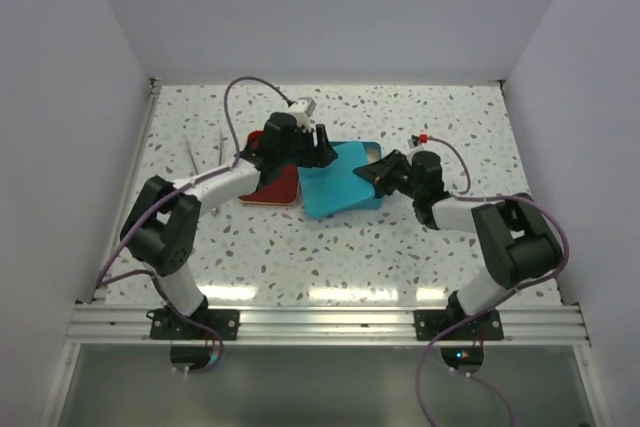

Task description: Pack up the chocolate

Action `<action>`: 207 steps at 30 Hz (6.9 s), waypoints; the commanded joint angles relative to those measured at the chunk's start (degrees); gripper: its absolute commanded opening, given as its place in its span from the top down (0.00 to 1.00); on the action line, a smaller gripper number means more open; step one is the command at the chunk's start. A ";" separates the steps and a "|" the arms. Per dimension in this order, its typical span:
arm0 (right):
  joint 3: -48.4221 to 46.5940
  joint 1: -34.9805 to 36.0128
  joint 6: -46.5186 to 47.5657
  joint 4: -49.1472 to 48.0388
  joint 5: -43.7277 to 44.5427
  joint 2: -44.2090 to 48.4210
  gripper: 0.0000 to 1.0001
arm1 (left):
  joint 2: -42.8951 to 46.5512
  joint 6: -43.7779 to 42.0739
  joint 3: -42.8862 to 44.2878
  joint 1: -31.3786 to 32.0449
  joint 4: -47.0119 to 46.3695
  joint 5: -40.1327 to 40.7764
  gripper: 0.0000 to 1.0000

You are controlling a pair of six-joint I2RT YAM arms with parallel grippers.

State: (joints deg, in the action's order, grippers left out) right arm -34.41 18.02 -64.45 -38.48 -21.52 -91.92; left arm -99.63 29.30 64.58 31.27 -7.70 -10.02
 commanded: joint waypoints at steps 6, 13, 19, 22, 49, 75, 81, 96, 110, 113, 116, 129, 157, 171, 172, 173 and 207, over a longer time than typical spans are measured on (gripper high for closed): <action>4.88 -0.27 -8.32 -15.74 4.03 -3.79 1.00 | 12.44 0.14 -6.56 -0.06 -1.79 8.96 0.29; 3.75 -0.27 -8.60 -17.69 6.40 -2.57 1.00 | 13.68 1.11 -10.96 0.02 -1.70 9.41 0.28; 4.87 -1.06 -7.62 -14.95 7.72 -1.07 1.00 | 11.48 1.90 -12.98 0.02 -2.66 6.51 0.27; 5.93 -1.59 -8.67 -17.50 7.98 -1.77 1.00 | 11.39 2.95 -14.65 0.02 -4.15 5.45 0.27; 8.92 -4.40 -12.46 -27.17 9.13 -7.13 1.00 | 7.00 3.75 -12.46 1.87 -6.80 3.16 0.28; 10.07 -5.45 -19.67 -41.07 7.37 -13.73 1.00 | 2.25 2.08 -7.71 3.27 -5.39 5.10 0.28; 10.16 -6.07 -14.93 -32.21 7.98 -6.70 1.00 | 1.73 1.55 -7.01 3.45 -4.43 5.80 0.28; 11.74 -7.56 -14.39 -33.67 6.31 -8.89 1.00 | -1.44 -0.82 -3.59 5.47 -1.79 8.61 0.28; 11.47 -8.35 -13.87 -32.36 5.87 -7.49 0.93 | -0.91 -3.10 -3.76 6.88 0.41 15.40 0.27; 11.39 -8.27 -13.78 -32.36 5.79 -7.57 0.93 | -3.02 -3.37 -2.00 6.97 -0.29 10.49 0.27; 11.47 -8.35 -13.78 -32.36 5.70 -7.40 0.92 | -4.25 -2.24 -2.17 6.97 -3.36 6.78 0.27; 11.74 -8.53 -12.55 -30.34 5.52 -5.55 0.61 | -5.39 -0.65 -3.84 6.88 -7.15 1.76 0.27; 9.01 -9.32 -2.18 -9.52 7.63 7.19 0.22 | -6.27 -0.30 -2.44 6.88 -6.71 1.41 0.27; 7.78 -10.20 2.92 -1.43 9.74 11.67 0.21 | -6.45 -1.17 -1.38 6.88 -5.57 1.50 0.27; 7.61 -10.29 3.27 -0.55 9.91 11.94 0.20 | -6.45 -1.26 -1.30 6.88 -5.48 1.50 0.27; 7.61 -10.29 3.45 -0.20 10.09 12.11 0.21 | -6.45 -1.26 -1.30 6.88 -5.39 1.50 0.27; 3.04 -11.87 16.10 20.02 17.12 17.57 0.20 | -6.10 -2.40 0.64 6.88 -3.64 2.02 0.27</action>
State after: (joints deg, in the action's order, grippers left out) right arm -28.10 6.35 -51.64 -21.74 -6.98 -75.72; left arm -105.97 27.83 62.54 37.98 -11.07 -7.90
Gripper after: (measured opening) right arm 0.799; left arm 0.731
